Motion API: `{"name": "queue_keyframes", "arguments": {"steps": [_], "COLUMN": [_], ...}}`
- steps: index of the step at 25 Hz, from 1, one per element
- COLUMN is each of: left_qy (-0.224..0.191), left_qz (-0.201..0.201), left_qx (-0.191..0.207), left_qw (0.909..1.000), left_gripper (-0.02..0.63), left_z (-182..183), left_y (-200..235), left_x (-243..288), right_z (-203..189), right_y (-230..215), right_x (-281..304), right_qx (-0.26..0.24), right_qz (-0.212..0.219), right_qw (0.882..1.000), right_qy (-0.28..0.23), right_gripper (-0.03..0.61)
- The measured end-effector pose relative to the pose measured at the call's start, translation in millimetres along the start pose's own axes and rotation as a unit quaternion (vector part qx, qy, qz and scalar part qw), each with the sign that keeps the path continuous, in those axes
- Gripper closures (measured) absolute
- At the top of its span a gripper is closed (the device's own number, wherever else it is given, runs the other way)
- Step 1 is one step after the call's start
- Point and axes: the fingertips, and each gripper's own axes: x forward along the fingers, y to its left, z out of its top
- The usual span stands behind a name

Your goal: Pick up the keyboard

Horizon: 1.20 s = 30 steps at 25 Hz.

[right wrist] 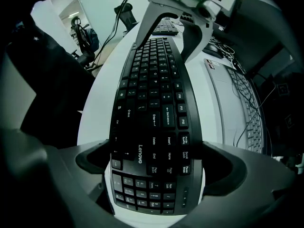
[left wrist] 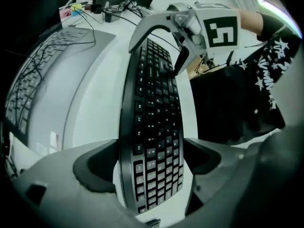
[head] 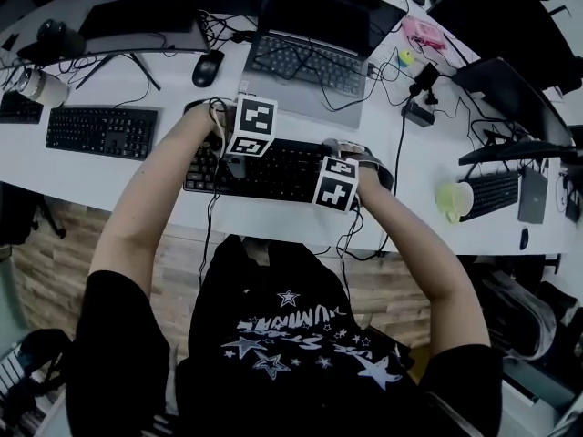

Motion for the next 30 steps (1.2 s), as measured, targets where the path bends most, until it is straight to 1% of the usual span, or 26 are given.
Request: {"name": "queue_keyframes", "arguments": {"steps": [2, 5, 8, 10, 12, 16, 18, 19, 20, 23, 26, 28, 30], "left_qy": [0.009, 0.0, 0.027, 0.042, 0.051, 0.07, 0.073, 0.073, 0.074, 0.081, 0.092, 0.088, 0.076], "left_qz": [-0.014, -0.028, -0.024, -0.022, -0.012, 0.027, 0.031, 0.026, 0.021, 0.024, 0.04, 0.055, 0.072], "left_qx": [0.007, 0.013, 0.022, 0.02, 0.015, 0.015, 0.022, 0.025, 0.027, 0.023, 0.015, 0.014, 0.015], "left_qw": [0.9998, 0.9995, 0.9991, 0.9987, 0.9985, 0.9971, 0.9966, 0.9966, 0.9967, 0.9961, 0.9948, 0.9945, 0.9944], "left_gripper": [0.186, 0.186, 0.186, 0.186, 0.187, 0.187, 0.187, 0.209, 0.259, 0.268, 0.281, 0.293, 0.336], "left_z": [4.6, 16.6, 18.1, 17.9, 18.1, 17.1, 18.8, 20.0, 20.9, 20.0, 16.4, 17.7, 22.4], "left_y": [0.7, -1.2, 0.3, 1.2, 2.1, 4.6, 0.8, -3.2, -7.5, -14.7, -19.8, -21.3, -22.6], "left_x": [1.7, 5.4, 10.4, 11.0, 11.8, 15.0, 18.0, 19.7, 21.1, 20.4, 14.7, 10.4, 6.8], "right_z": [-0.7, -0.1, -0.5, -0.5, -0.5, -1.4, -1.8, -1.7, -1.6, -0.8, 0.3, -0.8, -2.4], "right_y": [-0.5, 2.0, 4.2, 4.8, 5.7, 8.1, 9.7, 10.5, 11.3, 14.3, 17.0, 18.3, 20.7], "right_x": [-1.3, -3.8, -6.7, -8.6, -10.4, -13.5, -15.0, -15.9, -16.8, -19.8, -23.6, -25.6, -27.7], "right_qx": [0.001, 0.0, -0.003, -0.005, -0.007, -0.012, -0.013, -0.015, -0.016, -0.022, -0.028, -0.033, -0.042], "right_qz": [-0.005, -0.02, -0.043, -0.059, -0.073, -0.103, -0.118, -0.126, -0.134, -0.158, -0.187, -0.211, -0.242], "right_qw": [1.0, 1.0, 0.999, 0.998, 0.997, 0.994, 0.992, 0.991, 0.99, 0.986, 0.981, 0.975, 0.967], "right_qy": [-0.002, -0.015, -0.025, -0.029, -0.032, -0.033, -0.033, -0.034, -0.035, -0.042, -0.05, -0.054, -0.061], "right_gripper": [0.005, 0.005, 0.005, 0.005, 0.005, 0.005, 0.005, 0.005, 0.005, 0.005, 0.005, 0.005, 0.005]}}
